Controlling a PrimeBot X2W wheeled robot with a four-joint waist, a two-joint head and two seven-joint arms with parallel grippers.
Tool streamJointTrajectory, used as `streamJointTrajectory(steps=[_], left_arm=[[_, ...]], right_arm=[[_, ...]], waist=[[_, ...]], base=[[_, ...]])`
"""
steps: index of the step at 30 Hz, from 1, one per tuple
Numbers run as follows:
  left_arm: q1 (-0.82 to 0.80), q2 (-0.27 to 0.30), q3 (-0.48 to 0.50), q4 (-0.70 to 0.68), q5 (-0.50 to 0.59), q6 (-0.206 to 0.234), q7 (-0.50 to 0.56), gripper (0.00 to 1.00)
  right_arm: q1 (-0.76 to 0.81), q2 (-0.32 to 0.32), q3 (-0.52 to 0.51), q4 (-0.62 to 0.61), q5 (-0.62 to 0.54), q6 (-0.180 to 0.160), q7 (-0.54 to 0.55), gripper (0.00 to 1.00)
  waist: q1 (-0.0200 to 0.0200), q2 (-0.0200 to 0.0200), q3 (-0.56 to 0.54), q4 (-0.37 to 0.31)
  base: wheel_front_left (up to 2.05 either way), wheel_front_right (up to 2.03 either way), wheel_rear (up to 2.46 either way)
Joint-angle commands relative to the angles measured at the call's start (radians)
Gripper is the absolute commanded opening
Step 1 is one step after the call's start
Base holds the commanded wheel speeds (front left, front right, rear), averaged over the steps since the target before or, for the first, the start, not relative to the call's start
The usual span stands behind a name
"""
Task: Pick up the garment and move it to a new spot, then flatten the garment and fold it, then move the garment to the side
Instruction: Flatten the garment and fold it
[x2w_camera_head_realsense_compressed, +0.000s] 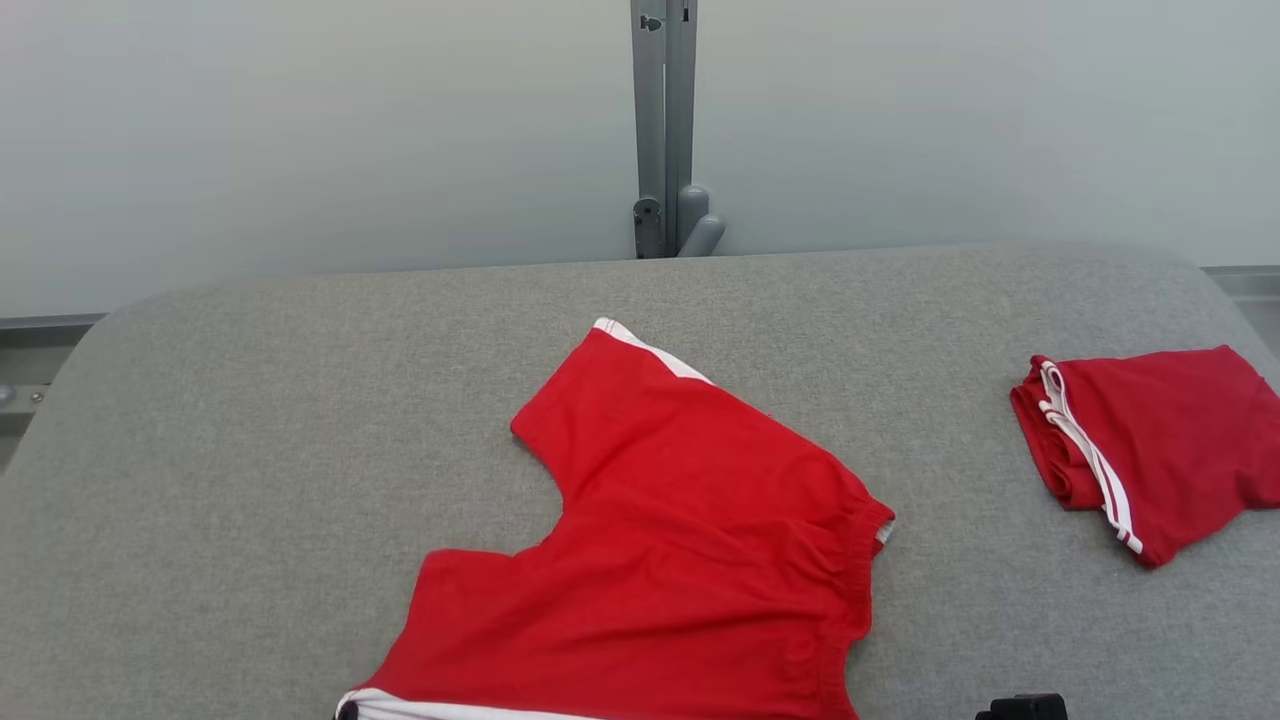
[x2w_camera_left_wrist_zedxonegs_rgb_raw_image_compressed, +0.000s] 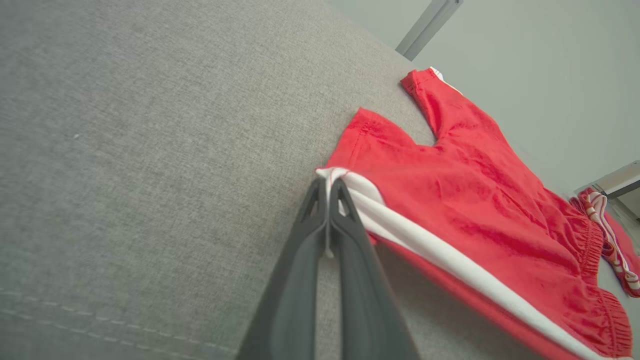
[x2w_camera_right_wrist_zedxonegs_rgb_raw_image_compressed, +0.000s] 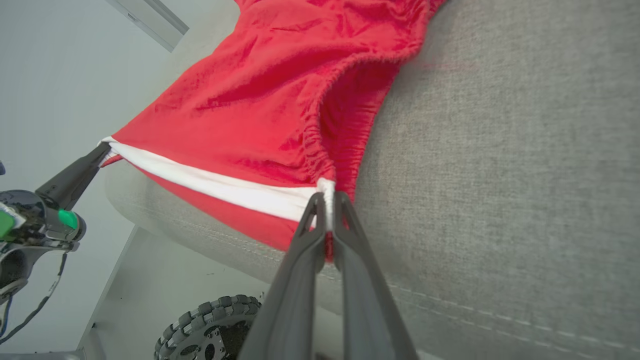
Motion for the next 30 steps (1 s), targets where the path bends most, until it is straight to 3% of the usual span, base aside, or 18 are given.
streamJointTrajectory(steps=[1,7,14,21,25,30], left_arm=[[0.021,0.004,0.019,-0.015,0.001,0.003,-0.005,0.00],[-0.032,0.028,0.021,-0.079,0.044,0.003,-0.005,0.00],[-0.319,0.115,-0.096,-0.089,0.096,0.003,-0.004,0.00],[-0.694,0.153,-0.241,0.085,0.117,0.003,0.003,0.00],[-0.894,0.143,-0.327,0.242,0.141,0.003,0.026,0.00],[-1.027,0.127,-0.388,0.376,0.161,0.003,0.022,0.00]], right_arm=[[0.020,-0.014,-0.005,-0.013,-0.008,-0.002,-0.002,0.00],[0.012,-0.003,-0.063,-0.077,0.009,-0.002,-0.002,0.00],[-0.072,0.037,-0.186,-0.167,0.079,-0.002,-0.002,0.00],[-0.202,0.131,-0.333,-0.171,0.075,-0.001,-0.002,0.00],[-0.261,0.226,-0.417,-0.146,0.006,-0.001,-0.002,0.00],[-0.274,0.308,-0.489,-0.134,-0.064,-0.001,-0.002,0.00]], waist=[[0.0001,0.0000,-0.003,0.004],[0.0001,0.0000,0.031,-0.015],[0.0001,0.0000,0.162,-0.057],[0.0001,0.0000,0.358,-0.127],[0.0001,0.0000,0.467,-0.183],[0.0001,0.0000,0.529,-0.221]], base=[[0.00,0.00,0.00],[0.00,0.00,0.00],[0.00,0.00,0.00],[0.00,0.00,0.00],[0.00,0.00,0.00],[0.00,0.00,0.00]])
